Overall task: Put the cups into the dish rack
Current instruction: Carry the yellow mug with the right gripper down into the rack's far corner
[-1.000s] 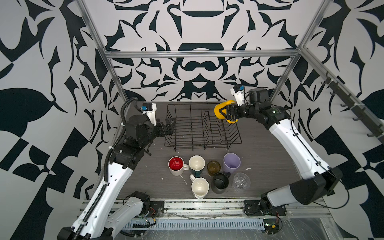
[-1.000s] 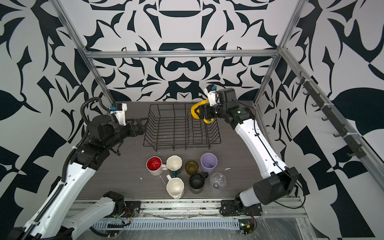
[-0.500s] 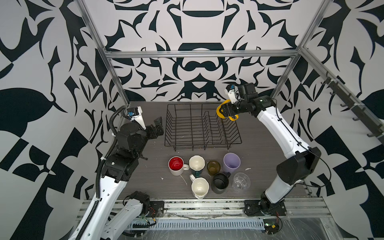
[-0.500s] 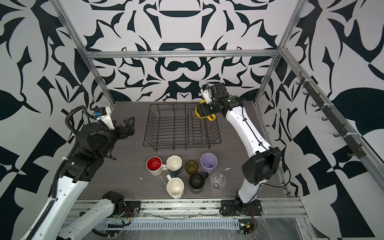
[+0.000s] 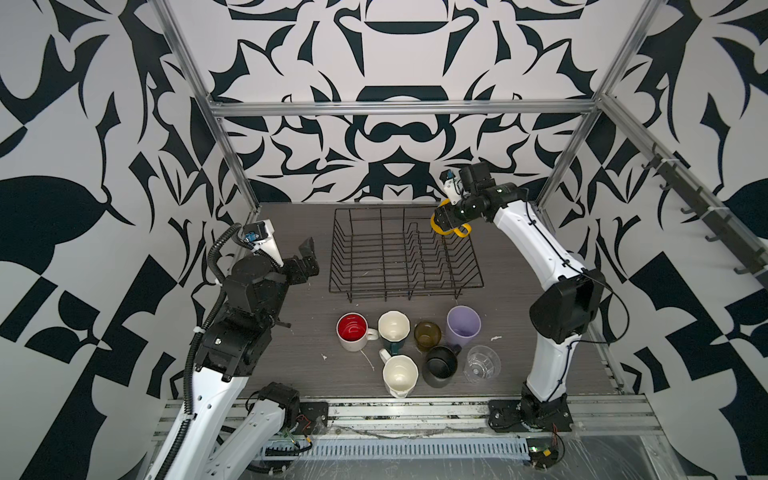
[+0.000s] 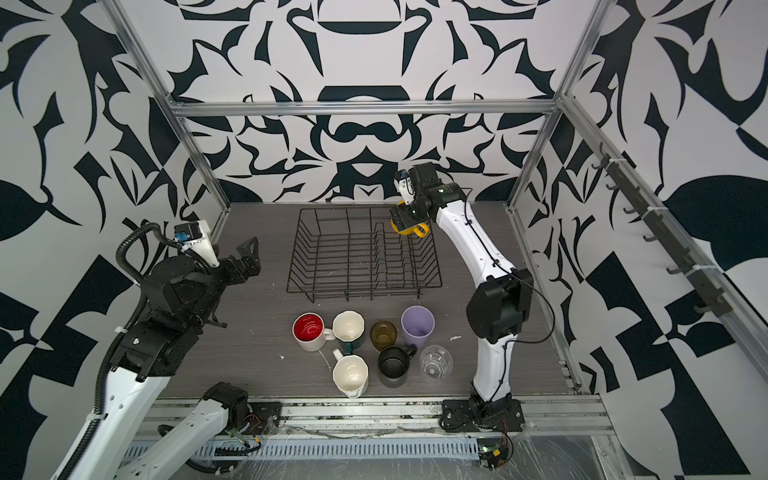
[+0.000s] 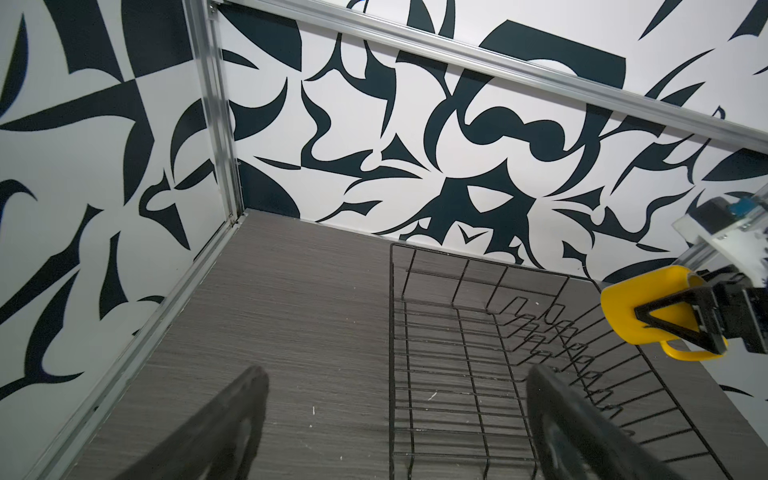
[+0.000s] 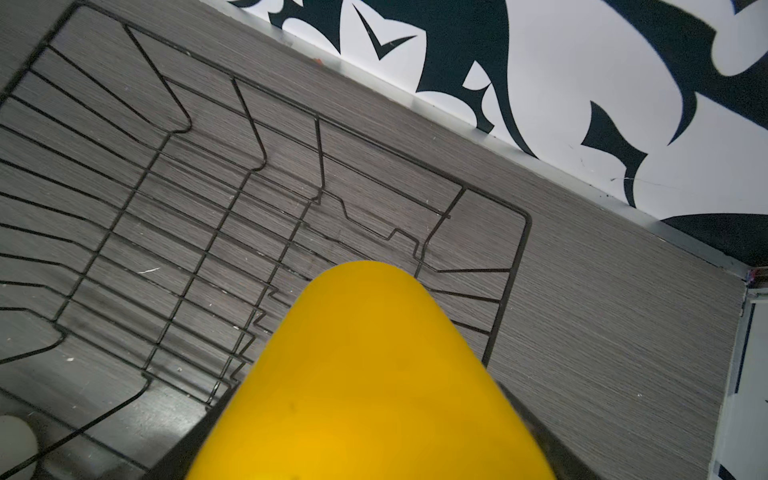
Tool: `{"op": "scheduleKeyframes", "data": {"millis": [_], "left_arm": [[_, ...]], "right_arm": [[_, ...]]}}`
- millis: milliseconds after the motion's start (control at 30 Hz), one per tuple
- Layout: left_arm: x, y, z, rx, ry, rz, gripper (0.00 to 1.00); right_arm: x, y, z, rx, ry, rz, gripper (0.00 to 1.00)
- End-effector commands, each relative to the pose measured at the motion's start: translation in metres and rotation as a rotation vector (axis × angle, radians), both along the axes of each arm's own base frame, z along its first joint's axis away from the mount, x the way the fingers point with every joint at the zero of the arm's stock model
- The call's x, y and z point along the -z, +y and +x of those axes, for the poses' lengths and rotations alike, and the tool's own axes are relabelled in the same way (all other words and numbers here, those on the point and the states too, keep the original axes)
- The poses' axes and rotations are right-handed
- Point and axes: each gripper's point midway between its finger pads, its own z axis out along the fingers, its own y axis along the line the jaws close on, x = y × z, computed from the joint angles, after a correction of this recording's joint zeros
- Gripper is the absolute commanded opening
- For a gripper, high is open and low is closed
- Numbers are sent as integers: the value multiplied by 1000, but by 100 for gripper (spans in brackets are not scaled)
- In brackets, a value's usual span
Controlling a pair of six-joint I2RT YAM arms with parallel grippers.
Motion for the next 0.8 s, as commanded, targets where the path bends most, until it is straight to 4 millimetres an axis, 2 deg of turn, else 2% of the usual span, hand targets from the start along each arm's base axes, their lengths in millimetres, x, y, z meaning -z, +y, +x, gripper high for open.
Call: {"op": "scheduleKeyframes", "data": {"millis": [0, 333, 767], "left_arm": [[7, 8, -4, -30, 18, 18, 99], [12, 9, -8, -36, 26, 6, 99], [19, 9, -8, -37, 41, -7, 99]], "right_arm": [[-39, -4, 17, 7, -125, -4, 0], [-2, -10, 42, 22, -73, -30, 0], [41, -10, 64, 17, -18, -75, 0]]}}
